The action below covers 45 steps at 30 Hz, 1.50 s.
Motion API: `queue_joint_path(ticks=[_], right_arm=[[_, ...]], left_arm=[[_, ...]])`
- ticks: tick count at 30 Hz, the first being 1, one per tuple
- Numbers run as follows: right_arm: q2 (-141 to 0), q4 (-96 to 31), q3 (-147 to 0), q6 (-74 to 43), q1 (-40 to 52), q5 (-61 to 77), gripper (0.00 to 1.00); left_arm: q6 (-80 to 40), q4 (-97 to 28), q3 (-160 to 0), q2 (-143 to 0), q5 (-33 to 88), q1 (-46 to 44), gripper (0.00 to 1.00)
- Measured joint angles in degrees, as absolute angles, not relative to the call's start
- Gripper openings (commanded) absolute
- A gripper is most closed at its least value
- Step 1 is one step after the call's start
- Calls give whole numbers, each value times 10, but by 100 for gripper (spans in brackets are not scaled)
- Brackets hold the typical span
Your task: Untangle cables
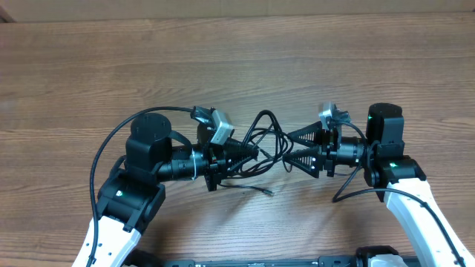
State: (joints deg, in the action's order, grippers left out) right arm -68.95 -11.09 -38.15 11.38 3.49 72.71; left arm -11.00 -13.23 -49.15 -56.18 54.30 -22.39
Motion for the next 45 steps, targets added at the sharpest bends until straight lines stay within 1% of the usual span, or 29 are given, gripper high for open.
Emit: queue_joint_path(ticks=[1, 2, 6, 9, 11, 14, 16, 18, 19, 20, 21, 22, 23, 26, 29, 32, 33, 35, 40, 45], right_arm=[[-689, -110, -382, 118, 35, 726, 19], [-689, -111, -382, 119, 35, 726, 4], [-689, -112, -382, 120, 35, 705, 4], [-689, -121, -382, 77, 36, 652, 4], [-689, -149, -382, 18, 37, 568, 4], [-689, -217, -383, -115, 39, 378, 4], [-687, -267, -386, -204, 39, 274, 4], [-686, -311, -386, -279, 37, 189, 36], [-686, -331, -386, -308, 34, 150, 55], [-687, -347, -386, -331, 26, 113, 69], [-687, -354, -386, -344, 22, 99, 80], [-688, -365, -386, -357, 15, 71, 94], [-688, -369, -386, -362, 12, 62, 100], [-688, -381, -386, -382, 7, 29, 100], [-688, -369, -386, -380, 7, 52, 100], [-688, -303, -383, -308, 7, 151, 100], [-688, -269, -383, -263, 7, 212, 100], [-688, -241, -383, -197, 7, 317, 100], [-688, -225, -383, -93, 7, 474, 100], [-688, -218, -383, -25, 7, 573, 100]], left_arm=[[-117, -131, -491, -562, 544, -224, 4], [-121, -130, -491, -562, 545, -224, 4], [-134, -129, -491, -562, 545, -224, 4], [-146, -119, -491, -562, 545, -224, 4], [-172, -69, -489, -565, 552, -224, 4], [-211, 24, -488, -567, 586, -224, 4], [-222, 39, -488, -569, 601, -224, 4], [-229, 44, -486, -575, 612, -224, 4], [-232, 48, -486, -576, 615, -224, 4], [-237, 57, -486, -575, 623, -224, 4], [-237, 58, -486, -574, 625, -224, 4], [-239, 60, -486, -573, 629, -224, 4], [-239, 60, -486, -573, 632, -224, 4], [-239, 60, -486, -573, 639, -224, 4], [-239, 60, -486, -573, 644, -224, 4], [-237, 51, -487, -572, 645, -224, 4], [-236, 41, -487, -572, 645, -224, 4], [-228, 13, -487, -571, 640, -224, 4], [-202, -27, -487, -571, 594, -224, 4], [-192, -31, -487, -570, 571, -224, 4]])
